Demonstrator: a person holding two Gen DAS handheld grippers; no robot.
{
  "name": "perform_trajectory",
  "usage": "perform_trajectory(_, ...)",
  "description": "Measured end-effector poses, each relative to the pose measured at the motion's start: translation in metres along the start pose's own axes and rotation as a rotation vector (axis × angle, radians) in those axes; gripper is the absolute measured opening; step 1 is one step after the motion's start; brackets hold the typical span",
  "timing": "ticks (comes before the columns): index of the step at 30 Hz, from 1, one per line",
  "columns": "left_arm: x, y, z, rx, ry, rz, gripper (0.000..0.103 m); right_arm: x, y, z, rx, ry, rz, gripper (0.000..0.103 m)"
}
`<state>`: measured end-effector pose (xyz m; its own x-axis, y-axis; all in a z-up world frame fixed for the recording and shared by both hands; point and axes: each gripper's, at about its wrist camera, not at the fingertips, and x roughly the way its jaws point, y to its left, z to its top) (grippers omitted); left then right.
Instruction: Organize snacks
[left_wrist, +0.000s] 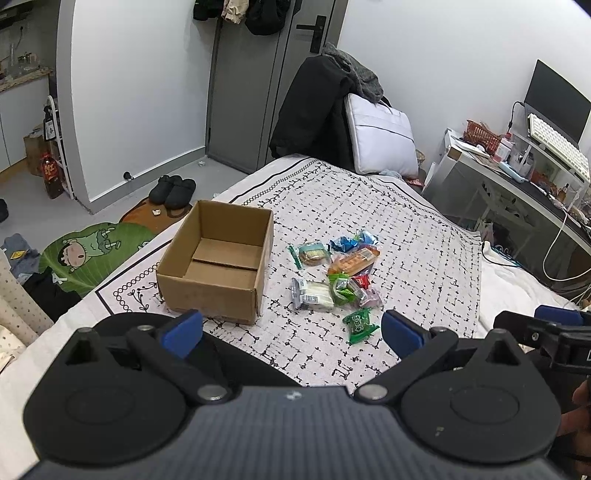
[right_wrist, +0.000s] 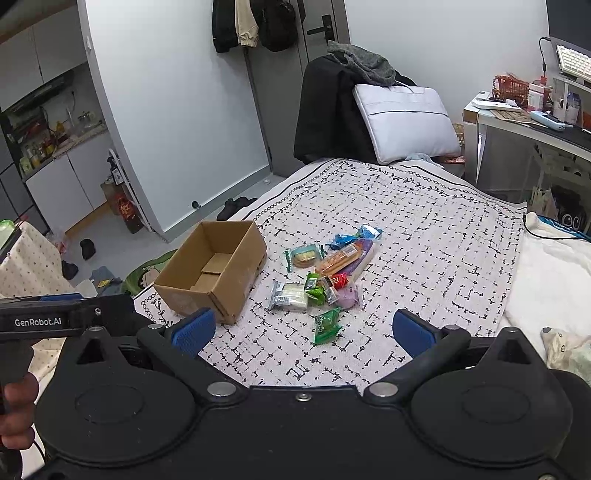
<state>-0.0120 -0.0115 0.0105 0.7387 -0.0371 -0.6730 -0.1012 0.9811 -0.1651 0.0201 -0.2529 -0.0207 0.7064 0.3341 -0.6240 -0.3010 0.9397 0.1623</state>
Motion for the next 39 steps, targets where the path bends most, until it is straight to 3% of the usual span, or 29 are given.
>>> perform_trajectory(17,0.032,-0.016,0.001,0.013,0.044,-0.010,0.102,0.025,-0.020,0.013,0.013,0.053,0.039,0.103)
perform_trajectory(28,0.062,-0.028,0.017,-0.004,0.059,-0.017,0.102,0.045,-0.036,0.031,0.050,0.030,0.036,0.103)
perform_trajectory(33,0.078,-0.032,0.019,-0.013,0.072,-0.015,0.102,0.063,-0.051,0.035,0.056,0.033,0.047,0.103)
perform_trajectory(39,0.103,-0.036,0.017,-0.027,0.103,-0.002,0.102,0.099,-0.072,0.033,0.141,0.095,0.095,0.102)
